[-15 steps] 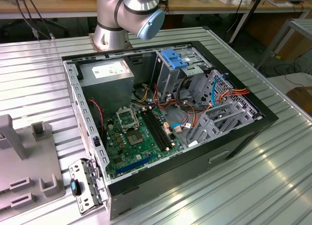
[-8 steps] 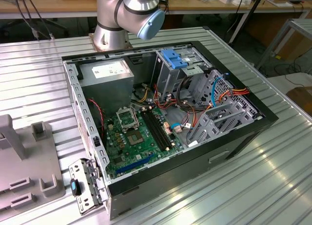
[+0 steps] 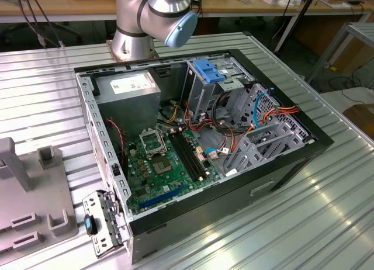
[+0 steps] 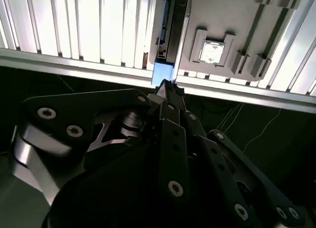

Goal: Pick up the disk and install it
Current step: 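Pick up the disk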

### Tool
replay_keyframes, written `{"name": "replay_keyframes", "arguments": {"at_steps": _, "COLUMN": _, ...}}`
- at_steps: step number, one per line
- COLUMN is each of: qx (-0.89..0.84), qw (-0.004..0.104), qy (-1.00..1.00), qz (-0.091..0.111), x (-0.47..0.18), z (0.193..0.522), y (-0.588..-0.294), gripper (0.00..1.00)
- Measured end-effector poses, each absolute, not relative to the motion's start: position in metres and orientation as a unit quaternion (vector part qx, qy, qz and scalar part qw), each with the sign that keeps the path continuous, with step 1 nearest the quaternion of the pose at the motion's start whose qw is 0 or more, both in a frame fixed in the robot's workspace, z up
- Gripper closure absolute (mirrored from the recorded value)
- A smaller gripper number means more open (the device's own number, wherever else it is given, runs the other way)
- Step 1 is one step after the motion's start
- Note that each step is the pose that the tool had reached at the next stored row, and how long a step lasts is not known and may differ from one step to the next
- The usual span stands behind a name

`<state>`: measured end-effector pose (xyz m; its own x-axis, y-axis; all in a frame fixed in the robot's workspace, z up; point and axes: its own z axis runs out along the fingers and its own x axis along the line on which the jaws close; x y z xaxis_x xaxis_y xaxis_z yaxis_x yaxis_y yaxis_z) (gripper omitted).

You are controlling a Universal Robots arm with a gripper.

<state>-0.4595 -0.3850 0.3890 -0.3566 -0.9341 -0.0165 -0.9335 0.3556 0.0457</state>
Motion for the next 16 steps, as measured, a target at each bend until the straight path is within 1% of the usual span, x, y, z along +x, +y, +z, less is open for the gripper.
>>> {"name": "replay_keyframes", "arguments": {"at_steps": 10, "qx": 0.694, "qw": 0.009, "qy": -0.720, "qz": -0.021, "x": -0.4595, "z": 0.3868, "y": -0.3852, "gripper": 0.89}}
{"name": "replay_keyframes", "arguments": {"at_steps": 16, "qx": 0.706, "qw": 0.002, "qy": -0.708, "qz": -0.013, "x": -0.4612, "z": 0.3844, "y": -0.3855, "gripper": 0.89}}
